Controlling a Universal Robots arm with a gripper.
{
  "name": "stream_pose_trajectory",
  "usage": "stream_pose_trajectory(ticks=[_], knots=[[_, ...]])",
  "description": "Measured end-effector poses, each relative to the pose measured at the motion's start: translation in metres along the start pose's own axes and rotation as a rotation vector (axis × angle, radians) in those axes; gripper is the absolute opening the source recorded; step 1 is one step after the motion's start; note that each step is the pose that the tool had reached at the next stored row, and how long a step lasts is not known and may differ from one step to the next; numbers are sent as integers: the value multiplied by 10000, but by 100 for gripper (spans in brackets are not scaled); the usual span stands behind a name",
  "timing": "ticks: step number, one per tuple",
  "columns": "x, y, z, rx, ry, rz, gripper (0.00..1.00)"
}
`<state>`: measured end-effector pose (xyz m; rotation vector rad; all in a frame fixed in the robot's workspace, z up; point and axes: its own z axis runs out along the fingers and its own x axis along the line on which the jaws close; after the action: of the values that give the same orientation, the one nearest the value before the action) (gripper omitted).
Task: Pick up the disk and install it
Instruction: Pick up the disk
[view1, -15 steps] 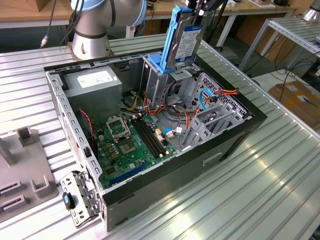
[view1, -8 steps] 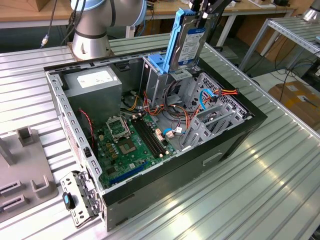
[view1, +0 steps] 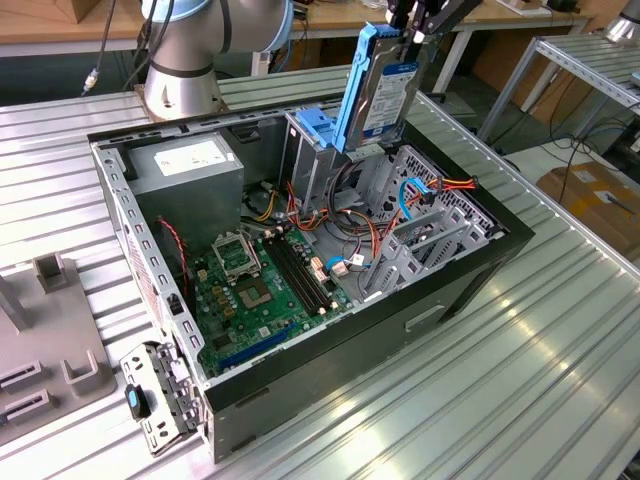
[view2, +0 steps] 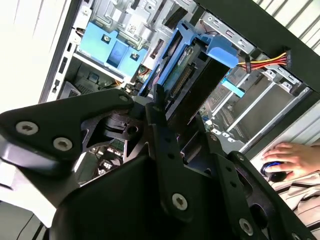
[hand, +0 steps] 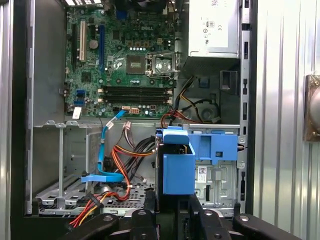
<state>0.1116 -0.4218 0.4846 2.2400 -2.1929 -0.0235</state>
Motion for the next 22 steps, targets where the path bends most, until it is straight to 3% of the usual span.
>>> stream_pose_trajectory(ticks=[5,9,11,19,22], knots=[[30,0,0,0,7,0,35],[119,2,0,0,7,0,35],[210,4,-1,0,9,0,35],[370,6,-2,0,15,0,35],[459,8,-2,0,19,0,35]])
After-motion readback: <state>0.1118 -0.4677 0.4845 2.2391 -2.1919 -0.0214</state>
